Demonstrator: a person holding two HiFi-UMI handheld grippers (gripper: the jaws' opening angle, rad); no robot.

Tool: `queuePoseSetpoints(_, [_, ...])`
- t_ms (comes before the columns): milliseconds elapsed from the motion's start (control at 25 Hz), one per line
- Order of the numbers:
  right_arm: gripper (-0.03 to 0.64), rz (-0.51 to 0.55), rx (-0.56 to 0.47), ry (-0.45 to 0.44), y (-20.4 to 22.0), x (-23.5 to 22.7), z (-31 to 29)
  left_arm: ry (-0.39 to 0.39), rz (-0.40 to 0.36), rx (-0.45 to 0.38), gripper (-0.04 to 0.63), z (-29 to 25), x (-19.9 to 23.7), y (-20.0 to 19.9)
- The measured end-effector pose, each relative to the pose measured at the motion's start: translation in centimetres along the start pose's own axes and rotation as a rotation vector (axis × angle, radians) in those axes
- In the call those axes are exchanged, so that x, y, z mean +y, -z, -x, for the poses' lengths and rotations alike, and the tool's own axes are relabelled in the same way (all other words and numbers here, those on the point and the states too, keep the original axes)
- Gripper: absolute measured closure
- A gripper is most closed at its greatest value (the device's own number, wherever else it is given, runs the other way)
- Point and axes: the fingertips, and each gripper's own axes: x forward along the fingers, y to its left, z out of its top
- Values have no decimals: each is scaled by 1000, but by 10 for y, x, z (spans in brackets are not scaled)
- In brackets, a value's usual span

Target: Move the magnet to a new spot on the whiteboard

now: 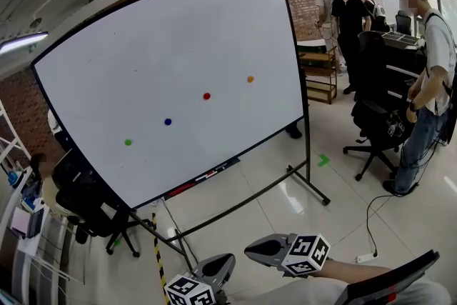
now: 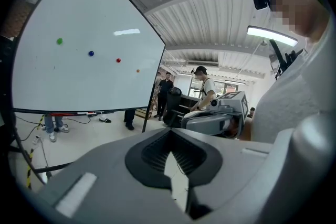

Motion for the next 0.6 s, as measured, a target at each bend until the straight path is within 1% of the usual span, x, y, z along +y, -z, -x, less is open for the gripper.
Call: queuePoseSetpoints(600, [614, 22, 2, 3, -2, 7, -3, 5, -21, -7, 611, 8, -4, 1])
